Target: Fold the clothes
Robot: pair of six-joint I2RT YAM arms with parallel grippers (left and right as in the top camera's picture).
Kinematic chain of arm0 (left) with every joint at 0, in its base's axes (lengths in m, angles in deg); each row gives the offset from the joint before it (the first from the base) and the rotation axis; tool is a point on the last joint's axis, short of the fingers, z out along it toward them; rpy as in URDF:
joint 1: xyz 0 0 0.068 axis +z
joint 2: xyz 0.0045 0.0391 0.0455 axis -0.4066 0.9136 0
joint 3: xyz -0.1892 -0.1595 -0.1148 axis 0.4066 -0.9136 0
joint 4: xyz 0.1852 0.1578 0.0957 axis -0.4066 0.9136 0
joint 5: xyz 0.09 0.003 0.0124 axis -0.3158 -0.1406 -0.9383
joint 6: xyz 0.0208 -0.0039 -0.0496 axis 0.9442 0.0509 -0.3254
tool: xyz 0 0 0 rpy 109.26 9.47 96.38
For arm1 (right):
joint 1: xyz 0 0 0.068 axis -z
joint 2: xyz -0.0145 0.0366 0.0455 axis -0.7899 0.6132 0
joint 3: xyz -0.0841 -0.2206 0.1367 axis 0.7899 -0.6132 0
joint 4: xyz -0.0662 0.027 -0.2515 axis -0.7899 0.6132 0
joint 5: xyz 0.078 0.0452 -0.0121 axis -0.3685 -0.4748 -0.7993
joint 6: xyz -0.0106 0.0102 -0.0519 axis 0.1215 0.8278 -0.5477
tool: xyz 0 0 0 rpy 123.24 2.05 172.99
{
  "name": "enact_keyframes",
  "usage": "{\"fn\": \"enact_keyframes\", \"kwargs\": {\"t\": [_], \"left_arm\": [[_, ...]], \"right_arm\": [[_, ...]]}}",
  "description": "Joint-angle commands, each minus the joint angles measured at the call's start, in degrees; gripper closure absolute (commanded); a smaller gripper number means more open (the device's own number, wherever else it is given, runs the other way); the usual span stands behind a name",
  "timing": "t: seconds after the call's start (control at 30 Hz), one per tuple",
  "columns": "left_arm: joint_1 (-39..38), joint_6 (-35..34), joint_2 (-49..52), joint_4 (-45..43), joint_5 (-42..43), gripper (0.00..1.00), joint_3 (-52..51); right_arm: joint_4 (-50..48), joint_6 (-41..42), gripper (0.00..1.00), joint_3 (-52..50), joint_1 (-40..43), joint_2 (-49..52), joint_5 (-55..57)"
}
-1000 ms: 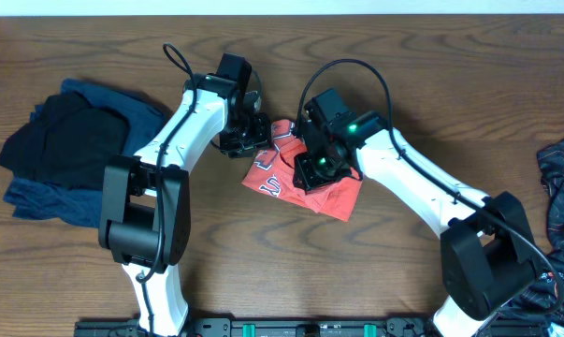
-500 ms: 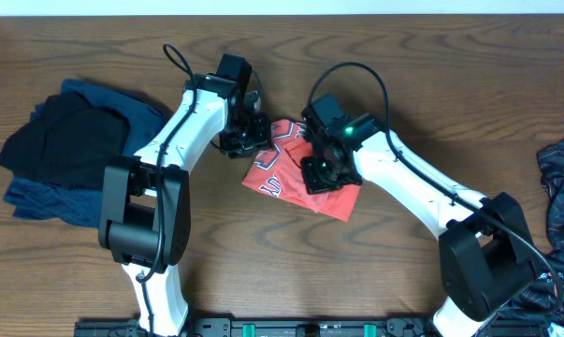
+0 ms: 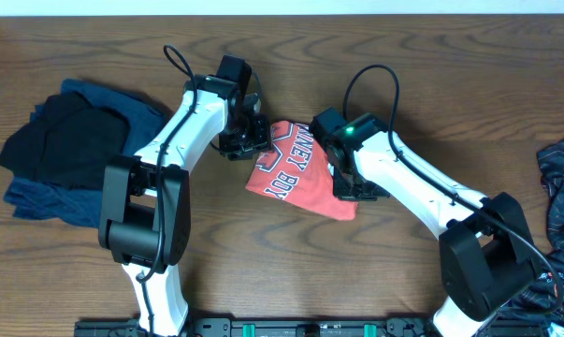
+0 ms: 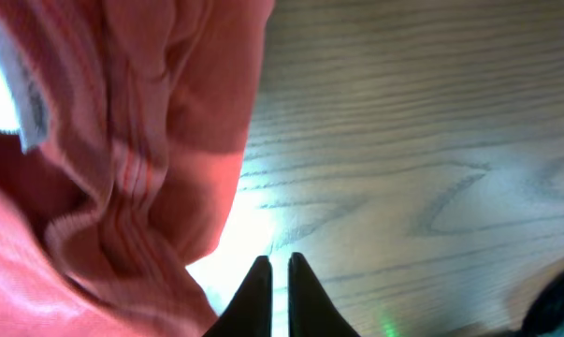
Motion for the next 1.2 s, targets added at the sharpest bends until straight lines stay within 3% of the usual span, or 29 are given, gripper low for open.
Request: {"fn": "enact_keyframes", "kwargs": {"t": [0.0,0.2,0.43,0.93,1.0,1.03,1.1,1.17], "left_arm": [[0.13,1.46,0.31,0.72,-0.24,0.48,-0.57],[0.13,2.01,-0.15,0.74,-0.26,0.48,-0.55],[0.24,2.12,-4.00,-2.56,-0.24,0.48,-0.55],[0.07,1.73,-4.52,-2.49,-0.28,0.48,-0.57],[0.07,1.73,-4.52,-2.49,-0.28,0.48,-0.57],[0.07,1.73,-4.52,-2.49,-0.28,0.48,-0.57],[0.07,1.73,-4.52,-2.45,-0.26,0.48,-0.57],[0.07,1.73,-4.52,-2.21,-0.28,0.48,-0.57]], "right_arm": [[-0.11,1.53,0.86,-0.13,1.14,-0.11,2.69],[-2.21,-0.24,0.83,-0.13,5.42,-4.17,1.60],[-21.35,-22.10,0.75,-0.13,12.85,-8.31,-17.51],[-32.11,-21.64,0.77,-0.13,12.63,1.36,-19.76],[-32.11,-21.62,0.85,-0.15,12.81,1.86,-18.51],[-31.78,-21.57,0.98,-0.15,12.96,2.36,-16.87],[-30.14,-19.78,0.99,-0.15,13.14,2.51,-12.85],[-25.70,-11.89,0.99,-0.15,13.62,2.56,-3.04]]}}
